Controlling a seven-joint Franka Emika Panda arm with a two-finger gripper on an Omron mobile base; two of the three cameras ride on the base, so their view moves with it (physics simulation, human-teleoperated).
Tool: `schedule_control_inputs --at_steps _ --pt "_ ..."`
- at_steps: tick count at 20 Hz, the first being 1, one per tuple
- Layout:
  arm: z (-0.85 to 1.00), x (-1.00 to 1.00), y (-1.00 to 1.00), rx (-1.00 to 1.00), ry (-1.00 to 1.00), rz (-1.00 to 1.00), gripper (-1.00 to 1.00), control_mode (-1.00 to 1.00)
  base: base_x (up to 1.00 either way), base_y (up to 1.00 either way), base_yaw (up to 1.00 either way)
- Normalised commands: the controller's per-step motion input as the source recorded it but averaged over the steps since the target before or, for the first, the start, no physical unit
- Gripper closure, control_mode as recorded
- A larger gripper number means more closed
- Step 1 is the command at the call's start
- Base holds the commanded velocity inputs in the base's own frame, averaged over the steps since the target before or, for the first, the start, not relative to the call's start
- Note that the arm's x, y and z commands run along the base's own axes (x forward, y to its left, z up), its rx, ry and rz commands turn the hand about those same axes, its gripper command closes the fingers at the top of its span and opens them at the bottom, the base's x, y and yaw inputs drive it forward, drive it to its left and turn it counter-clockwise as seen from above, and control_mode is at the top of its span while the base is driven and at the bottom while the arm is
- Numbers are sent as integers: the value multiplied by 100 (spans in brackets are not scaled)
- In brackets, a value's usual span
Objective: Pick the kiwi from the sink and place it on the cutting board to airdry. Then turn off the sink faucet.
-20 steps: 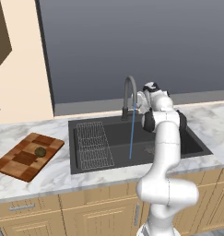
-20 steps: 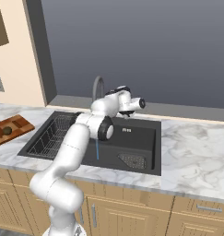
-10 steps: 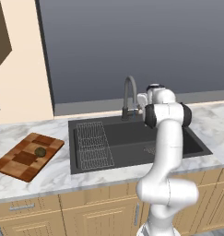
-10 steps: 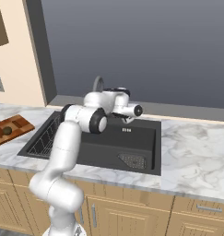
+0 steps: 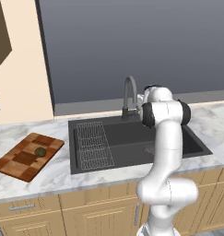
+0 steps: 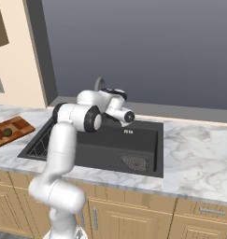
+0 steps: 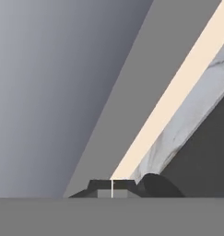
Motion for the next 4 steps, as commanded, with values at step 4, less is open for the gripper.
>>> schedule_control_inputs --at_steps 4 --pt "2 10 1 1 0 -5 100 -100 0 0 0"
